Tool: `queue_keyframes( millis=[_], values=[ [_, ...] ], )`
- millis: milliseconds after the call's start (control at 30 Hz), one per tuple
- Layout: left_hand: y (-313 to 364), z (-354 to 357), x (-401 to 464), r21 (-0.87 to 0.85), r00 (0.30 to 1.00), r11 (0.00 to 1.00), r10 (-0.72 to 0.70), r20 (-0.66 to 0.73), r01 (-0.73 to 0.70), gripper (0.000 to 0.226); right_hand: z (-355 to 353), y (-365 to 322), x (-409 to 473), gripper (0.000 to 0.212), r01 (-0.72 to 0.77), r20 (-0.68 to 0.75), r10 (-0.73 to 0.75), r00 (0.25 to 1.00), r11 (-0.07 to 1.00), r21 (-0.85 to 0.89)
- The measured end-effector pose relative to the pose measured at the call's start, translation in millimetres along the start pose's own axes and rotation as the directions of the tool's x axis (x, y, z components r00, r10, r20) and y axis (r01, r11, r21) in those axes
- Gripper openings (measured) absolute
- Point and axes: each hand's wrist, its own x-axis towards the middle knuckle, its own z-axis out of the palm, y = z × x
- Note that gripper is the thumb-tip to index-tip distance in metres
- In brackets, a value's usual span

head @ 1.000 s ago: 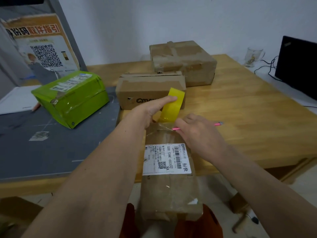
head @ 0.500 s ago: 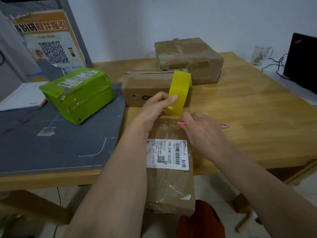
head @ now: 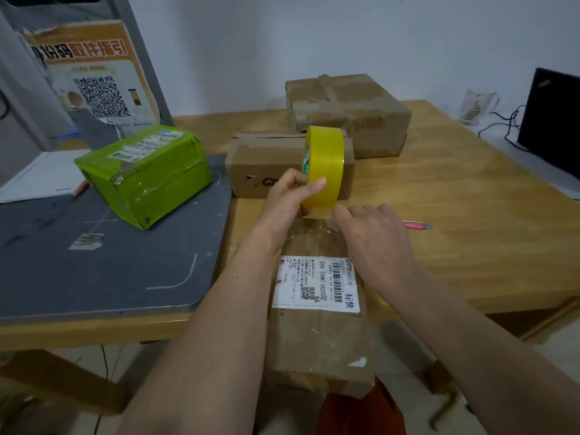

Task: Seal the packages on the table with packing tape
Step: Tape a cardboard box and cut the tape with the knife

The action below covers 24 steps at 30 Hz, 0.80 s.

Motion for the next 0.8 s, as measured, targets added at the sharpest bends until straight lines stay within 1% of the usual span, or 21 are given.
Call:
queue_keyframes(
  millis=[33,67,133,167,300,400,567,667,733,800],
  values=[
    [-0.1,0.4,0.5,0.003,1.000,1.000,0.009,-0.004,-0.009,0.021,-0.2,-0.8,-0.1,0.022,0.000,0.003,0.000,1.000,1.000,-0.024],
    [-0.2,1.1,1.0,0.008,1.000,1.000,0.020,-0.008,-0.020,0.022,-0.5,-1.4,0.0,0.022,-0.001,0.013,0.002,1.000,0.999,-0.053],
    [-0.7,2.0,1.9,0.018,0.999,0.999,0.045,-0.011,-0.045,0.023,0.4,-1.5,0.5,0.012,0.002,0.049,0.004,0.999,0.994,-0.113],
    [-1.5,1.9,2.3,0.019,0.998,0.998,0.055,-0.014,-0.055,0.022,0.6,-1.0,1.5,0.011,0.004,0.062,0.005,0.998,0.991,-0.134],
    [-3.7,4.0,2.7,0.005,0.998,0.998,0.067,-0.021,-0.067,0.020,-1.1,0.3,8.9,0.014,0.040,0.068,-0.031,0.997,0.990,-0.133],
    [-4.8,6.5,3.7,-0.010,0.998,0.998,0.068,-0.007,-0.068,0.021,-1.1,-2.5,10.2,0.021,0.061,0.103,-0.043,0.994,0.982,-0.180],
    [-5.9,10.0,5.1,-0.013,0.997,0.997,0.077,-0.019,-0.077,0.019,0.4,0.5,6.7,0.013,-0.041,0.124,0.066,0.990,0.980,-0.195],
    [-7.6,10.9,5.3,-0.018,0.997,0.997,0.076,-0.015,-0.076,0.020,1.5,0.0,5.5,0.011,-0.095,0.103,0.119,0.988,0.973,-0.211],
    [-8.6,11.0,5.3,-0.047,0.997,0.996,0.072,-0.028,-0.074,0.022,-0.1,-0.3,4.7,0.011,-0.117,0.079,0.137,0.988,0.970,-0.215],
    [-8.3,10.1,5.5,-0.086,0.996,0.994,0.066,-0.060,-0.071,0.023,-1.8,1.1,3.9,0.011,-0.145,0.096,0.167,0.981,0.968,-0.203]
  ],
)
